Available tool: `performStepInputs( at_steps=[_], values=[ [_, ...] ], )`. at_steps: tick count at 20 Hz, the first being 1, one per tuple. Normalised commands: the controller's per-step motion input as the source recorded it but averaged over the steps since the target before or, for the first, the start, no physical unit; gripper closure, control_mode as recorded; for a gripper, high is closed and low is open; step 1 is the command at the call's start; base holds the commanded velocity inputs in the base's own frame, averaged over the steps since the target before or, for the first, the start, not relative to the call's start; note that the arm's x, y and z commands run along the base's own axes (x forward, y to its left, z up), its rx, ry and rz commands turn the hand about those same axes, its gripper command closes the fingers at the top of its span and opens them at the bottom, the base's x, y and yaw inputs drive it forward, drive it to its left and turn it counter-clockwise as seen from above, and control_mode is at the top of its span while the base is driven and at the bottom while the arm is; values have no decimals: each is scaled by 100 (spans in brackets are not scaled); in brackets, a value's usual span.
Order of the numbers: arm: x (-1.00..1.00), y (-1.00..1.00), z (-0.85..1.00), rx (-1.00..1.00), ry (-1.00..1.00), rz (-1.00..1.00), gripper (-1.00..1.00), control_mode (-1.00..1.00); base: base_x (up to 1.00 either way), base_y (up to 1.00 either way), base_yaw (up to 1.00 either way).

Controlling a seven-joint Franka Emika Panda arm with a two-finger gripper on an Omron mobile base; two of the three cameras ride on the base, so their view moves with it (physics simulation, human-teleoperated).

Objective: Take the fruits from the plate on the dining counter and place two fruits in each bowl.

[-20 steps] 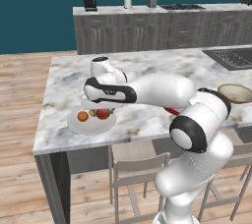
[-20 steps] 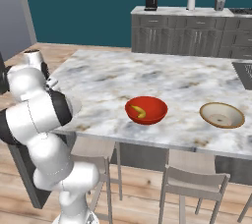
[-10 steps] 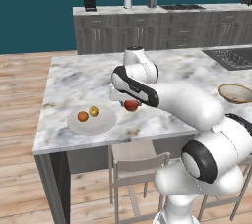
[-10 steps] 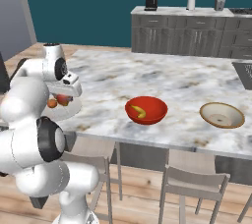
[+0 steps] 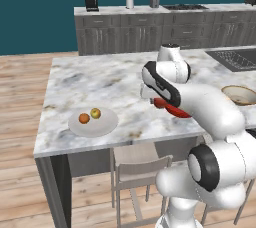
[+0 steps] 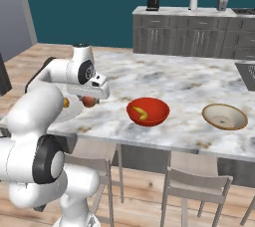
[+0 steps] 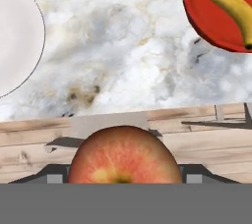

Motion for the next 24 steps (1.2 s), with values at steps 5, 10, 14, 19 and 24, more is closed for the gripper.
performStepInputs(
  at_steps=[5,10,14,19,24],
  values=[
    [27,-88,0,0,-5,6,100,-100,0,0,0],
    [50,-59,0,0,-1,5,100,-100,0,0,0],
    [55,-45,0,0,0,2,100,-100,0,0,0],
    [45,-50,-1,0,0,0,100,-100,0,0,0],
    [33,-53,-15,0,0,0,100,-100,0,0,0]
  ],
)
